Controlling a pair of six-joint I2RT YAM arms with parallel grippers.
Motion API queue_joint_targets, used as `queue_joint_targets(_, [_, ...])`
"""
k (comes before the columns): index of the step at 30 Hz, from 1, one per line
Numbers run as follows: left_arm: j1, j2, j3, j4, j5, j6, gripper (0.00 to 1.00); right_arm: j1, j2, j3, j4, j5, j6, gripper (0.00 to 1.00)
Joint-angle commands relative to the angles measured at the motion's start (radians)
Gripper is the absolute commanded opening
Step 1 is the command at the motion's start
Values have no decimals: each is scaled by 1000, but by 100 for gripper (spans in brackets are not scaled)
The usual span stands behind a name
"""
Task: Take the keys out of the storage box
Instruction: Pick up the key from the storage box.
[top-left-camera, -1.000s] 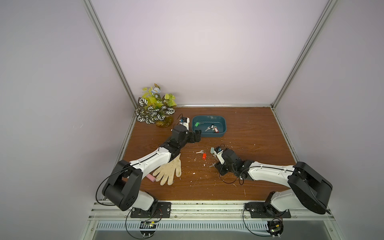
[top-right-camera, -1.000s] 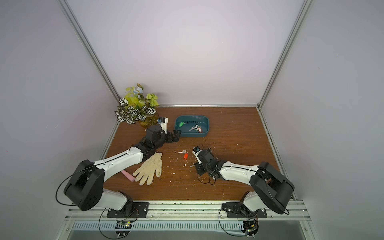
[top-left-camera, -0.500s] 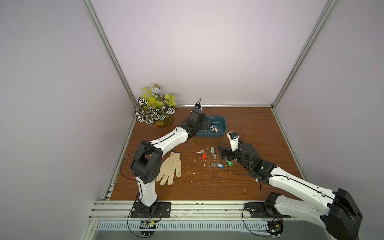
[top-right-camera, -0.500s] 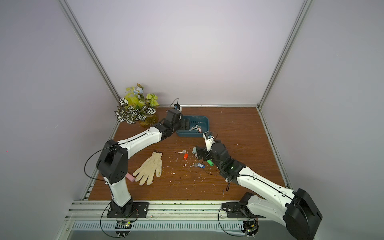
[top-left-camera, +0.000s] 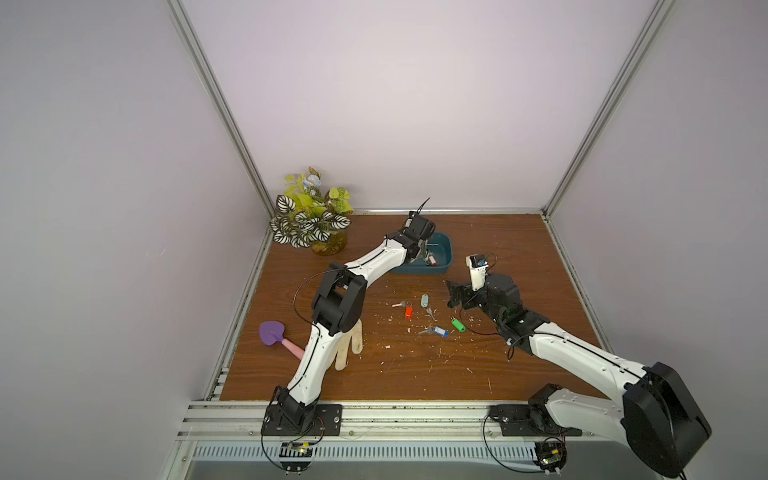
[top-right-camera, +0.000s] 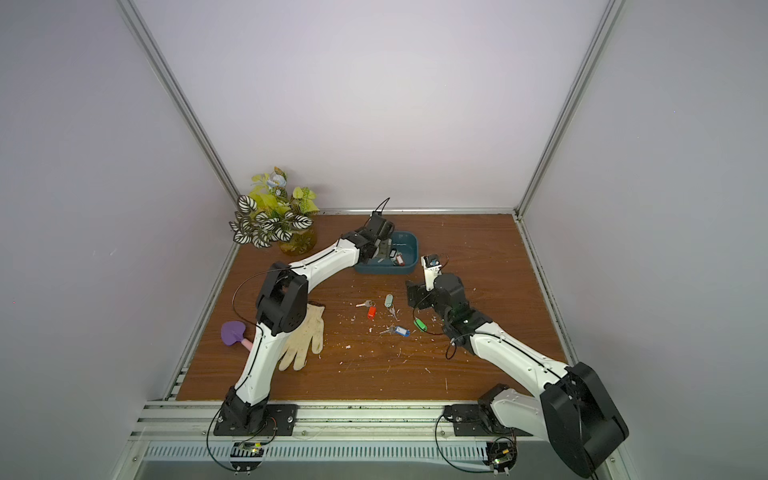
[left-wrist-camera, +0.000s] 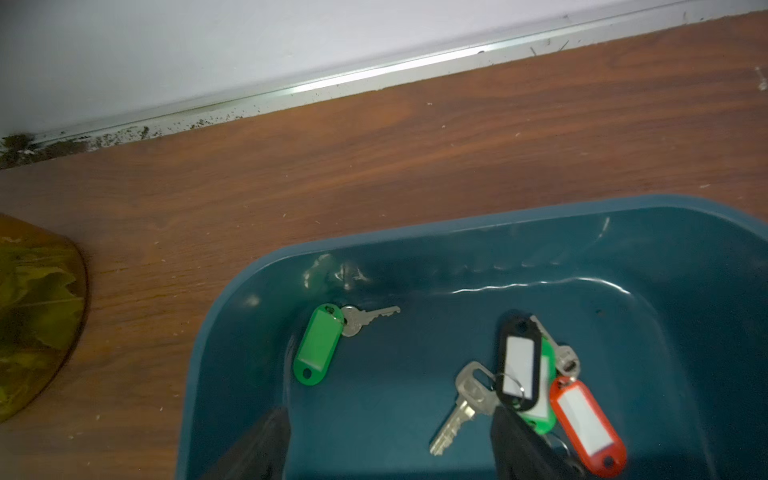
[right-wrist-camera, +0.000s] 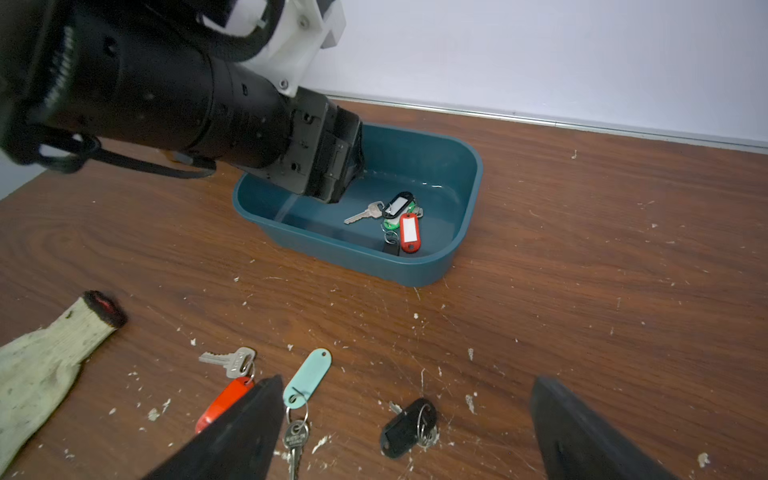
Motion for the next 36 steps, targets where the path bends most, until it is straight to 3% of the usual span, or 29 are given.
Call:
queue_joint_targets(1, [30, 30, 51, -56, 13, -10, 75, -19, 16, 1, 63, -54, 4, 99])
queue_joint_targets(9, [66, 133, 176, -76, 94, 7, 62, -41, 55, 4, 80, -94, 10, 99])
queue_joint_targets(32, [90, 242, 249, -81, 66, 2, 37, -65, 112, 27, 86, -141, 6, 85])
queue_joint_targets(36, [89, 246, 255, -81, 68, 4, 28, -67, 115, 29, 86, -146, 6, 83])
